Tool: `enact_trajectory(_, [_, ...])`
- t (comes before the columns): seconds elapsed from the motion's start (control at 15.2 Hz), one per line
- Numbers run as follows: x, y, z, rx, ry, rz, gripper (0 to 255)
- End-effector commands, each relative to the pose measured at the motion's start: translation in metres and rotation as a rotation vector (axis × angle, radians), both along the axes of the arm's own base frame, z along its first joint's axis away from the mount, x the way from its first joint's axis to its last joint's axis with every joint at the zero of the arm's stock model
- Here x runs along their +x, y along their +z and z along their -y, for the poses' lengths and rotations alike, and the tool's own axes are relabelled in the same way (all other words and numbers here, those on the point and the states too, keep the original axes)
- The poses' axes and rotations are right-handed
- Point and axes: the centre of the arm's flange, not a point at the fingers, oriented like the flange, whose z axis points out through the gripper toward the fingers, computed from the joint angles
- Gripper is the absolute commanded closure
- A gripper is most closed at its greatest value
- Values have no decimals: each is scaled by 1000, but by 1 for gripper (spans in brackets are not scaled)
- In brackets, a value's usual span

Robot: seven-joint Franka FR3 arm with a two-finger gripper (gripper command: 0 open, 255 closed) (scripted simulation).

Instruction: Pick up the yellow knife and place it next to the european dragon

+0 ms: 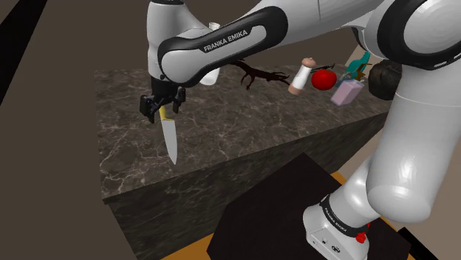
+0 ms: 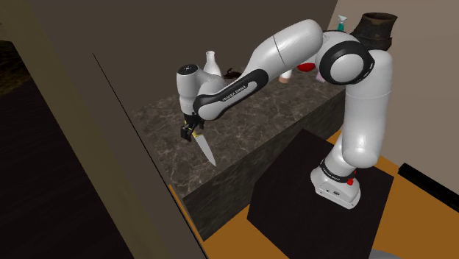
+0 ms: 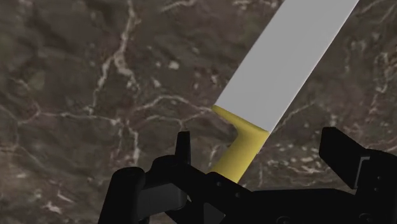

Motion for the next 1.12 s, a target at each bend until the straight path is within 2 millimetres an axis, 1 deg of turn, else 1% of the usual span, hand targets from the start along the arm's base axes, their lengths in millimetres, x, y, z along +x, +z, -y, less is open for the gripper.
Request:
enact_trajectory(0.0, [0,0,0,0,0,0,0])
enact_trajectory(0.07, [0,0,0,0,0,0,0])
enact_trajectory(0.13, [0,0,0,0,0,0,255])
enact_trajectory(0.73, [0,0,0,0,0,0,255])
enact_trajectory(1.06, [0,26,0,0,0,0,255])
